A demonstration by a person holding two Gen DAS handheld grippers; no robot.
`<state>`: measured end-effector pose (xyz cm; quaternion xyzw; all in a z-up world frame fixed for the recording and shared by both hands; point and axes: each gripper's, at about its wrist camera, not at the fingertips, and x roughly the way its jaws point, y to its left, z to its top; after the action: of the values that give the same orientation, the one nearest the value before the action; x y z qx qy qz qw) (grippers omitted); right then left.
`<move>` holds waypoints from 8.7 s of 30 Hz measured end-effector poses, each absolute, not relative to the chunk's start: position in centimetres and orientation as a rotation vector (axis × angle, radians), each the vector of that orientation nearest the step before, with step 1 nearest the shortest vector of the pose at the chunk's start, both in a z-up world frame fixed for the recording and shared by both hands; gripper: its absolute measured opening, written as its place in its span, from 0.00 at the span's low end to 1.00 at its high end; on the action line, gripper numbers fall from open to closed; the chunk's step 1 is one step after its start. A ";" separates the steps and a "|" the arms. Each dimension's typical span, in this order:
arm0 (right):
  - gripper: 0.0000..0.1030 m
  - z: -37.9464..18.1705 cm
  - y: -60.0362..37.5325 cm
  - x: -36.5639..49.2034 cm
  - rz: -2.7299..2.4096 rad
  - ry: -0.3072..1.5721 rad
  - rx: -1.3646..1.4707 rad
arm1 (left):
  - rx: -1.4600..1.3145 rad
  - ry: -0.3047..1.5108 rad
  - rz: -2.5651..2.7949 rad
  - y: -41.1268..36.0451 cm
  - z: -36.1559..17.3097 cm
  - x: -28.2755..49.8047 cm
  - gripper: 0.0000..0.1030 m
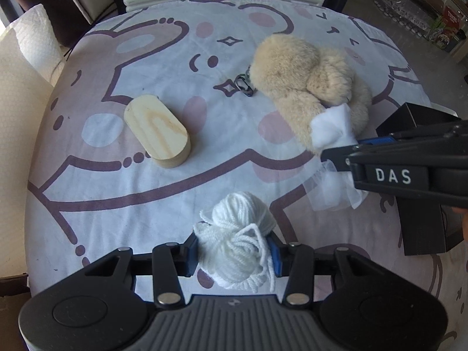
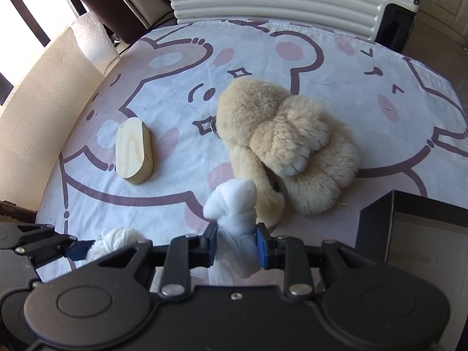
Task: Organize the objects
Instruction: 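Carry the yarn ball with the left tool while the right tool carries the mesh bundle over the box, then lower the mesh bundle into the black box and open the right gripper while the left tool holds the yarn, then lower the yarn ball into the box beside the mesh bundle and open the left gripper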
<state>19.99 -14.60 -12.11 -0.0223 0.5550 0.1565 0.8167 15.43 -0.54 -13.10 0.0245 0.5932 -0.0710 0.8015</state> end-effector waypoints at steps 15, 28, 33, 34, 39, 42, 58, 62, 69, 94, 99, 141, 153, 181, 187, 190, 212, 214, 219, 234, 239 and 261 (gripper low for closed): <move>0.27 -7.9 -16.1 16.4 0.267 1.096 -0.038 | -0.002 1.124 -0.036 0.6 -8.0 13.4 0.45; 0.28 -4.9 -18.5 12.3 0.196 1.051 0.003 | 0.021 1.064 -0.027 -0.1 -5.1 10.8 0.45; 0.28 -4.7 -19.9 10.8 0.163 1.043 0.016 | 0.027 1.058 -0.024 -0.5 -4.8 10.2 0.45; 0.28 -4.7 -20.0 10.6 0.158 1.043 0.013 | 0.033 1.058 -0.023 -0.6 -4.8 10.1 0.45; 0.28 -4.4 -20.5 9.8 0.151 1.032 0.006 | 0.038 1.056 -0.019 -1.0 -4.9 9.8 0.45; 0.28 -4.2 -20.7 9.7 0.147 1.029 0.005 | 0.038 1.052 -0.018 -1.1 -4.8 9.6 0.45; 0.28 -4.6 -20.7 10.2 0.142 1.029 -0.007 | 0.029 1.063 -0.008 -0.8 -5.4 10.1 0.45; 0.28 -4.7 -21.2 10.3 0.132 1.033 -0.010 | 0.030 1.064 -0.019 -1.5 -5.5 10.3 0.45; 0.28 -4.8 -23.0 10.3 0.100 1.034 0.003 | 0.045 1.063 -0.058 -3.5 -5.8 10.7 0.45; 0.28 -5.1 -31.9 8.4 -0.069 1.019 0.074 | 0.040 1.047 -0.222 -11.8 -5.9 11.2 0.45; 0.28 -5.3 -33.1 8.1 -0.093 1.018 0.084 | 0.030 1.045 -0.248 -13.0 -5.8 11.3 0.45; 0.28 -8.7 -37.6 9.4 -0.103 1.016 0.047 | -0.180 1.058 -0.485 -21.3 -9.9 14.8 0.45; 0.29 -12.3 -36.5 10.9 -0.055 1.086 -0.214 | -0.231 1.127 -0.525 -23.3 -12.2 16.1 0.45; 0.08 -12.1 -39.3 11.9 0.049 1.154 0.213 | -0.274 1.182 -0.517 -23.6 -13.8 16.8 0.45; 0.04 -14.0 -38.7 11.5 -0.059 1.236 0.090 | -0.325 1.213 -0.523 -23.7 -14.2 16.7 0.45; 0.04 -13.5 -39.3 10.9 -0.040 1.215 0.138 | -0.329 1.225 -0.529 -24.1 -14.4 16.6 0.45; 0.12 -9.0 -41.9 8.7 -0.145 1.055 0.109 | -0.179 1.348 -0.596 -28.7 -17.5 15.4 0.46; 0.13 -9.1 -41.8 8.7 -0.139 1.059 0.112 | -0.147 1.340 -0.601 -29.0 -17.4 15.3 0.53; 0.16 -9.0 -42.0 8.8 -0.150 1.048 0.135 | -0.191 1.290 -0.566 -27.9 -16.3 15.4 0.68; 0.21 -8.7 -42.7 8.6 -0.193 1.024 0.202 | -0.185 1.271 -0.525 -27.0 -16.1 16.1 0.31; 0.21 -8.8 -42.7 8.7 -0.192 1.031 0.203 | -0.258 1.348 -0.545 -27.0 -17.0 16.1 0.31; 0.21 -8.7 -42.7 8.5 -0.237 1.011 0.220 | -0.225 1.273 -0.529 -25.4 -14.0 14.9 0.66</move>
<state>8.46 -42.67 -8.66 0.1048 0.4820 -0.1132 0.8625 14.87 -25.42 -14.04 -0.1035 0.5862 -0.2434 0.7658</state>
